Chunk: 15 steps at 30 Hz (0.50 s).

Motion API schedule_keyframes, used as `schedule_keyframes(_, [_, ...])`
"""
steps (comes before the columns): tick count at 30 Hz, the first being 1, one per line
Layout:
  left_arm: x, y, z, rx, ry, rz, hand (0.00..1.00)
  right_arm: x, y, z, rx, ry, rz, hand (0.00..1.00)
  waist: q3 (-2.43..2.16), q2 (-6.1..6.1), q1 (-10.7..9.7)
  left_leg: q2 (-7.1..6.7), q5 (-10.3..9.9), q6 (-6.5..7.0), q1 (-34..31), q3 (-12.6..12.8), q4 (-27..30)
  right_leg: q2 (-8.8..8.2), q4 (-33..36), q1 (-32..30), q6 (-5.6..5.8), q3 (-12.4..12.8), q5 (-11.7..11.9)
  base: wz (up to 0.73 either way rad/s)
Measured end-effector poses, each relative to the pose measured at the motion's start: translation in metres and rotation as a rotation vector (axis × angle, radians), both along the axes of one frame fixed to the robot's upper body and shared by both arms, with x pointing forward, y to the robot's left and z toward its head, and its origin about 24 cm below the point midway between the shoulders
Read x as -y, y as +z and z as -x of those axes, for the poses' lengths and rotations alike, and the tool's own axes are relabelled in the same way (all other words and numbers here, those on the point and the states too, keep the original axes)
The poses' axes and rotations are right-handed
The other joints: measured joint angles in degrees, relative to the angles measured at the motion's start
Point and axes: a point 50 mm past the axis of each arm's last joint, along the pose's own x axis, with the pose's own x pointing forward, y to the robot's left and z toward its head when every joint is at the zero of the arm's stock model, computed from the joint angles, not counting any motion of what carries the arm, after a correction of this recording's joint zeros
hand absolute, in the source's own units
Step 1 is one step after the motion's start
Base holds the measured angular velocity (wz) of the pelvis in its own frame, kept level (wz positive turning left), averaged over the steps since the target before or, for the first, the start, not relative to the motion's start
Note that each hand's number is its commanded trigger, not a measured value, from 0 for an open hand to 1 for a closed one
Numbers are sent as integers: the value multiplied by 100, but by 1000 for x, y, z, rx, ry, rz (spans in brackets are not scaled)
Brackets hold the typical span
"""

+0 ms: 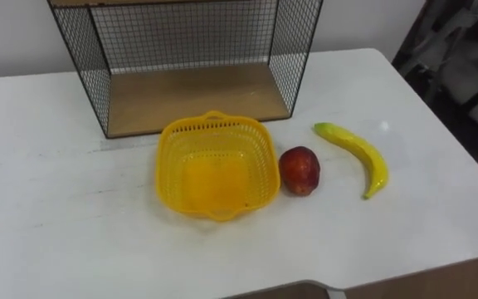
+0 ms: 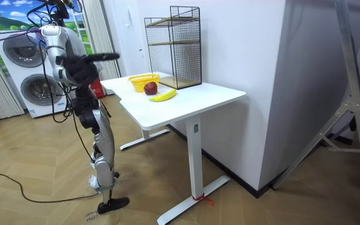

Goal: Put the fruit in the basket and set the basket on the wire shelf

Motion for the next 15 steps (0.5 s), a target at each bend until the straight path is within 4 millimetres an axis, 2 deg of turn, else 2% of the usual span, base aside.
schedule_keyframes(3, [4,-2,3,-22,-27,25,0,-16,6,-16,-20,141,66,0,3,3,107,-1,0,0,-2,-7,1,0,0,5,0,-2,1,0])
schedule_keyframes(7, [8,-2,0,-19,-61,56,0,-30,2,-34,-77,368,110,0,12,-29,197,-1,0,0,-11,-77,7,-2,-8,35,-1,-48,1,6])
schedule_keyframes(15, [10,-2,1,-32,-89,115,0,-48,-1,-53,-180,693,208,0,17,-47,328,3,0,-1,29,-161,8,-9,-20,115,-2,-160,1,5])
